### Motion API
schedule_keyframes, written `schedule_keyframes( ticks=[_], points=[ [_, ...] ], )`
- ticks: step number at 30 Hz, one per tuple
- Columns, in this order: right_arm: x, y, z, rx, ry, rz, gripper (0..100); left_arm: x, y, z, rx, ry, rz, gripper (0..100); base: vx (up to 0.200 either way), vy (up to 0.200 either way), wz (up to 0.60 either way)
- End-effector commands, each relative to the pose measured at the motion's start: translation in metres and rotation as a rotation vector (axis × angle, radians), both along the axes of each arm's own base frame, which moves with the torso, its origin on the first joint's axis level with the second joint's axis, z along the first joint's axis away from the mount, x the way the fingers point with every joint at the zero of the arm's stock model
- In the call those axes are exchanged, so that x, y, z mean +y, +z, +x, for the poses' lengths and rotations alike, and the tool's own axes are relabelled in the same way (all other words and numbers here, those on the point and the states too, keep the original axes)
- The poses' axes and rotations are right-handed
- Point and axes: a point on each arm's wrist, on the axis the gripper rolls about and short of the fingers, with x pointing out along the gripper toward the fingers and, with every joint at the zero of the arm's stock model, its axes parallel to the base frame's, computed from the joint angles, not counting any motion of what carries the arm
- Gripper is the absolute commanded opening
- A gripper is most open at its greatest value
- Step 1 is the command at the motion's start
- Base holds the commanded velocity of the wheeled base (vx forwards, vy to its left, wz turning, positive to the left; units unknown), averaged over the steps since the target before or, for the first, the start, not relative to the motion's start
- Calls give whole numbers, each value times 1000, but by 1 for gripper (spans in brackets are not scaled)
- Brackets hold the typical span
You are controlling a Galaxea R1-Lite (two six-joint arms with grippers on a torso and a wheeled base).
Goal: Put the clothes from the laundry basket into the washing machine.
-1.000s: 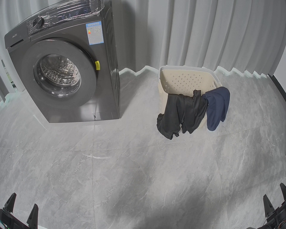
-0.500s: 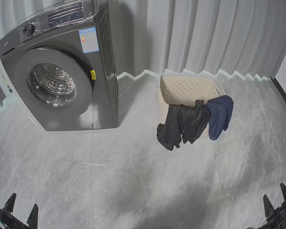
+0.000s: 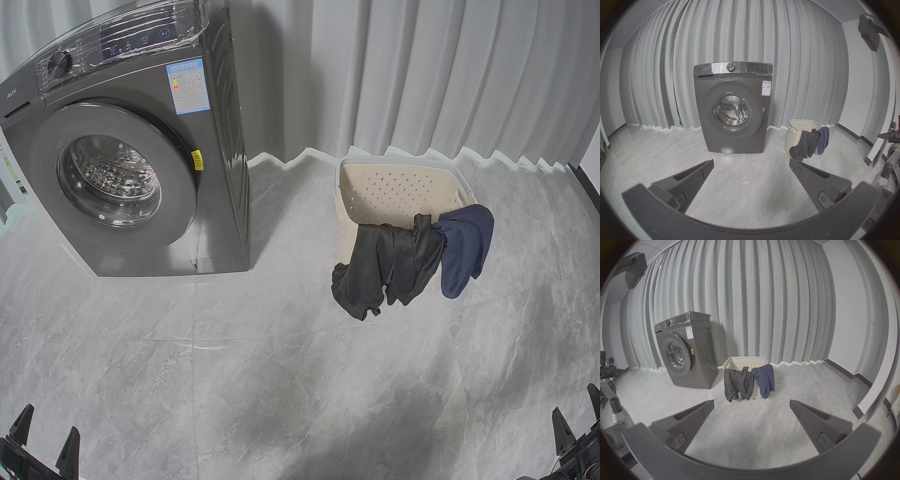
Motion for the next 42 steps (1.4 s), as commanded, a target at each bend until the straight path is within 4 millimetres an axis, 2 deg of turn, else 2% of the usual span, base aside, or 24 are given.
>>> schedule_keyframes(
  ticks=[1, 8, 23, 38, 42],
  points=[
    [0, -5, 0, 2, 1, -1, 100, 0, -4, 0, -5, 1, -1, 100, 0, 0, 0],
    [0, -5, 0, 2, 1, -1, 100, 0, -4, 0, -3, 1, -1, 100, 171, -171, 0],
    [0, -5, 0, 2, 2, 1, 100, 0, -4, 0, -3, 1, -1, 100, 0, -200, 0],
    [0, -5, 0, 2, 2, 1, 100, 0, -4, 0, -3, 1, -3, 100, 0, 0, 0],
    [0, -5, 0, 2, 2, 1, 100, 0, -4, 0, -3, 1, -3, 100, 0, -200, 0]
  ],
)
